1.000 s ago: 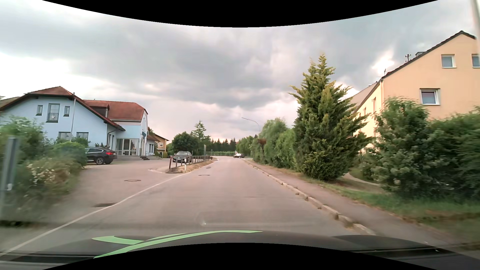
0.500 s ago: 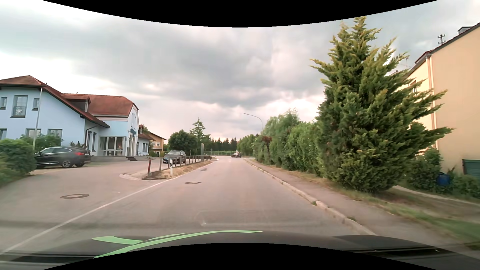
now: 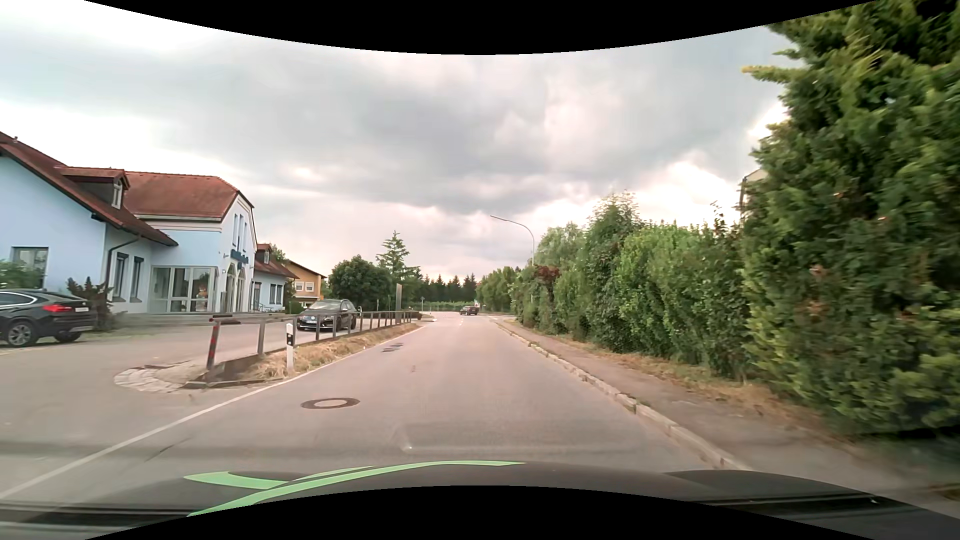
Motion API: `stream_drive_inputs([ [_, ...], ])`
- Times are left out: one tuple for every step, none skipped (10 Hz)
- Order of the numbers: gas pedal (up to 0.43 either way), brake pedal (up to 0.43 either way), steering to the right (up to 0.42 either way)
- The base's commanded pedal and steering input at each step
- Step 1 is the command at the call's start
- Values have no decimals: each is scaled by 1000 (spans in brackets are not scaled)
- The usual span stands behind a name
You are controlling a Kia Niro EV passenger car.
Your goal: Follow the waypoints while adhering to traffic rules and regulations
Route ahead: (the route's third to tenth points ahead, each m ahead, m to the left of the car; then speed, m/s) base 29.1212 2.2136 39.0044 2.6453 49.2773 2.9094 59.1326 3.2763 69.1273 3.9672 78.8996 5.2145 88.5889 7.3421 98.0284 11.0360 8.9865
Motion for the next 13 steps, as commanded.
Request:
stream_drive_inputs([
  [110,0,-3],
  [110,0,-3],
  [110,0,-2],
  [110,0,-2],
  [110,0,-1],
  [110,0,0],
  [110,0,0],
  [110,0,0],
  [110,0,0],
  [110,0,0],
  [110,0,0],
  [110,0,0],
  [110,0,0],
])
